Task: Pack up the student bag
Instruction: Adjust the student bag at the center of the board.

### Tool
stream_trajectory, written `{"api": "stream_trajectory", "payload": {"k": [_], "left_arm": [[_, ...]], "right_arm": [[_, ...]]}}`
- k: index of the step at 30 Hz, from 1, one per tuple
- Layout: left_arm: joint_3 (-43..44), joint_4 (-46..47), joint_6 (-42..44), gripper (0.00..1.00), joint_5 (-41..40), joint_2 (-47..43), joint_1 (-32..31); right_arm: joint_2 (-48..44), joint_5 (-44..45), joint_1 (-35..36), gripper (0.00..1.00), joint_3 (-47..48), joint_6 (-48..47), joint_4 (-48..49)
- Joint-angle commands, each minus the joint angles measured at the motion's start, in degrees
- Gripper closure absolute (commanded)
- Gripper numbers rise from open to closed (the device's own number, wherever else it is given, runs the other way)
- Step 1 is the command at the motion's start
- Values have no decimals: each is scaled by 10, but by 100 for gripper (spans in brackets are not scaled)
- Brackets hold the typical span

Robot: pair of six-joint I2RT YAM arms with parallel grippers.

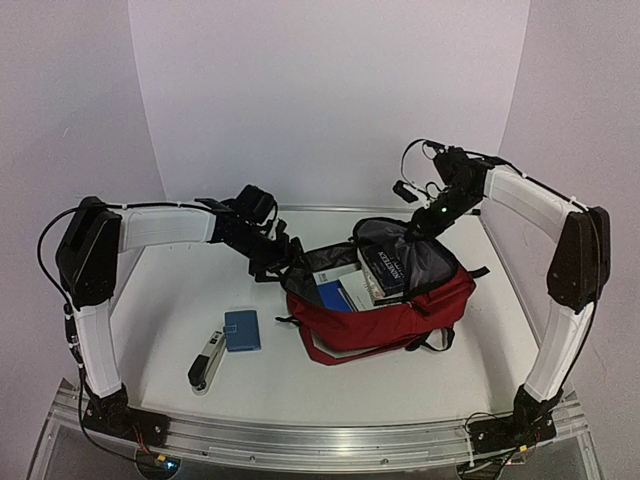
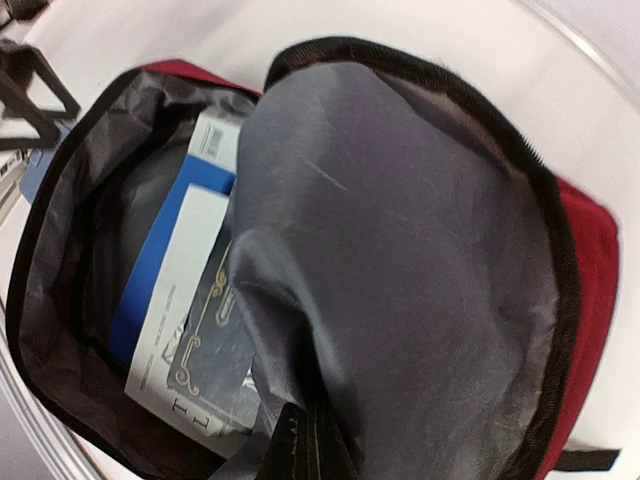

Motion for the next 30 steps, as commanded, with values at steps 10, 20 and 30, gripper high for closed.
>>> {"api": "stream_trajectory", "payload": {"k": [10, 20, 30], "left_arm": [[40, 27, 7, 39, 35, 46, -1], [42, 19, 14, 40, 33, 36, -1], [38, 15, 6, 40, 23, 28, -1]], "right_arm": [[1, -83, 76, 58, 75, 7, -118], [17, -89, -78, 31, 75, 59, -142], [69, 36, -82, 46, 50, 71, -98]]}}
